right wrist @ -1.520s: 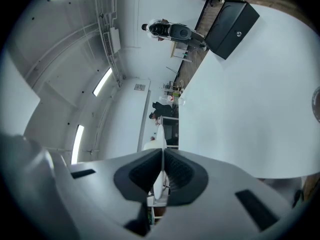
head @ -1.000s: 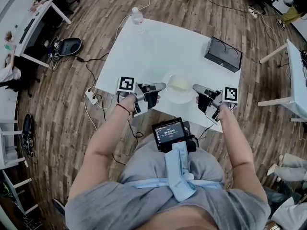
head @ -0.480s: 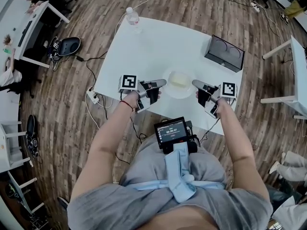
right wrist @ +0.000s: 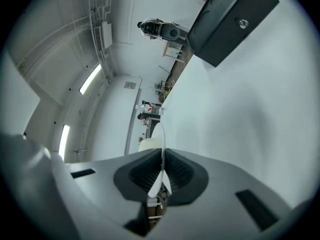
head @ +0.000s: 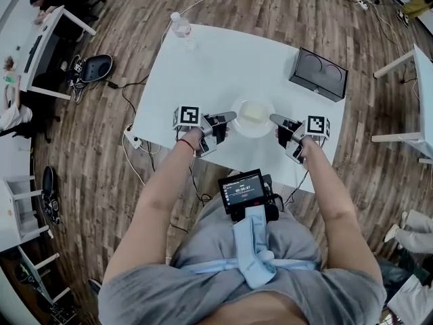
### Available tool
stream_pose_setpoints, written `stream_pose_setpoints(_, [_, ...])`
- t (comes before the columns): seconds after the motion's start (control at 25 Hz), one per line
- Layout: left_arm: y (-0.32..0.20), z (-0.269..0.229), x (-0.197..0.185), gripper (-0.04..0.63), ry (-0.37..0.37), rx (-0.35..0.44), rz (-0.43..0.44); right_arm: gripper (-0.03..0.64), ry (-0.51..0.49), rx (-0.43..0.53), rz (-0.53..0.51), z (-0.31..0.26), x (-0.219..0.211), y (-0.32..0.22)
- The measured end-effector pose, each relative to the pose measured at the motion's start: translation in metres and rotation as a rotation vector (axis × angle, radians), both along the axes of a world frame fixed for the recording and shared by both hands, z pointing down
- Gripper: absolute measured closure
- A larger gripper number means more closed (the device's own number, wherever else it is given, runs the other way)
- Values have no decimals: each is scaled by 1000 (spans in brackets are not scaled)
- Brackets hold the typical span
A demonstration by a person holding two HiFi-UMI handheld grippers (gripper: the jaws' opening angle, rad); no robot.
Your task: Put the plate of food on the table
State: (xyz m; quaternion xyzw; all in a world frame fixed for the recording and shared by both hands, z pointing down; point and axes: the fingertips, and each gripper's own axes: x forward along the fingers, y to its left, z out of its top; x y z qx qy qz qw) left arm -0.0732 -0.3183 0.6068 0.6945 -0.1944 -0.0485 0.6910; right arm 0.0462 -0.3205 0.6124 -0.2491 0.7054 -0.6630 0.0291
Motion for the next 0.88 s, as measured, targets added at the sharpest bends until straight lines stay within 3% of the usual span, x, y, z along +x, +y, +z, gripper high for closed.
stream_pose_setpoints(0.44, [-12, 46, 4, 566, -121, -35, 47, 578, 68, -12, 5, 45, 3, -16])
stream_pose_setpoints(0.88, [-22, 78, 10, 566, -193, -63, 61, 578, 107, -40, 15, 73, 10, -23])
